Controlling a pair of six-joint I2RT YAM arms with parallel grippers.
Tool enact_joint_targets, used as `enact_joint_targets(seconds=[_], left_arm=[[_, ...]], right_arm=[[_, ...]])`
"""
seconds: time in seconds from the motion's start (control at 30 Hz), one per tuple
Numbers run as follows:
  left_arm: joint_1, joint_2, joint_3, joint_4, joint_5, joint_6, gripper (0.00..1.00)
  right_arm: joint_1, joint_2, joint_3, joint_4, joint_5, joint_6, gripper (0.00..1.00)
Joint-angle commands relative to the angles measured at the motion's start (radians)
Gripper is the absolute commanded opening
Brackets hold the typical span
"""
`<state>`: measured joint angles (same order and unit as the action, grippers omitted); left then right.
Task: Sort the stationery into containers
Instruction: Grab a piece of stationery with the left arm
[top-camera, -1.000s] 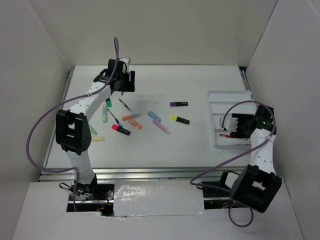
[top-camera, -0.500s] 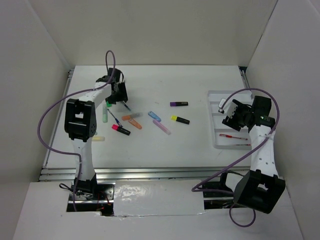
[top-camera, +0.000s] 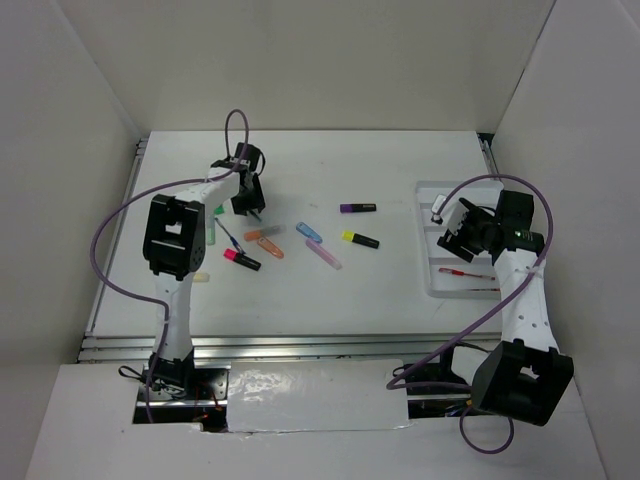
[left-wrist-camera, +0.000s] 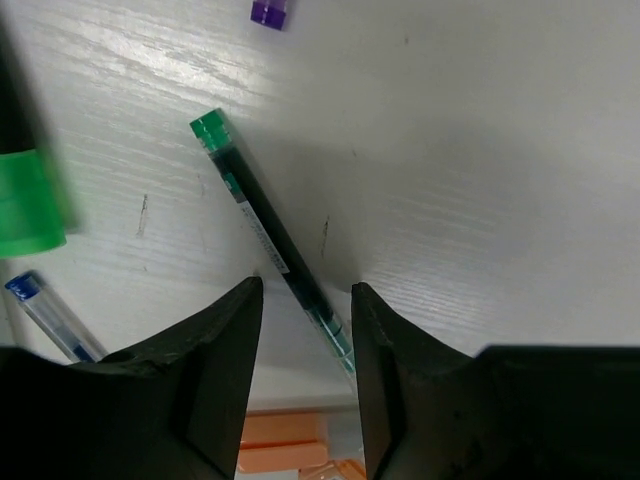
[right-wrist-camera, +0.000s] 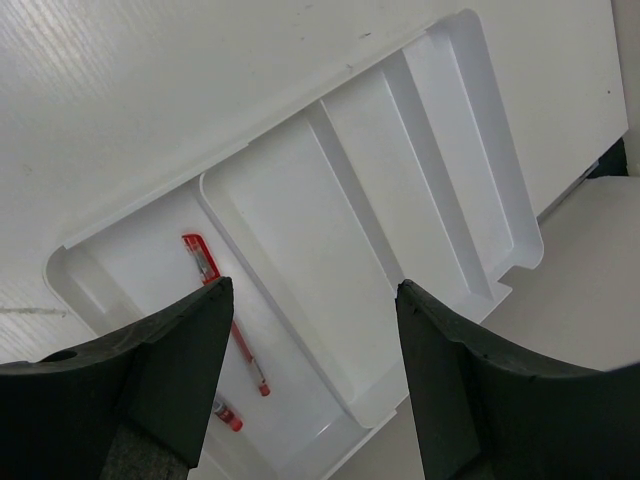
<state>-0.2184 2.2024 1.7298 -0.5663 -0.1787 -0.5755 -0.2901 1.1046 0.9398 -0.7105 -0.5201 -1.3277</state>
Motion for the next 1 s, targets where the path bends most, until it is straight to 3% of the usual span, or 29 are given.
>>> enact_joint_targets(seconds=[0.0,0.63,0.97], left_arm=[[-0.01,0.026,0.034,-0.027,-0.068,-0.026,0.53],[0.043,0.0,0.02,-0.015,-0.036,-0.049,0.23],[0.062,-0.208,-0.035,0.095,0.068,-0.004,0.02]], right_arm=[[0.009,-0.017,0.011,0.023,-0.011,0.019,0.73],[0.074,-0.041,0.008,0.017,-0.004,0.036,0.72],[0.117,-0.095,0.048,-0.021,-0.093,0.048,0.71]])
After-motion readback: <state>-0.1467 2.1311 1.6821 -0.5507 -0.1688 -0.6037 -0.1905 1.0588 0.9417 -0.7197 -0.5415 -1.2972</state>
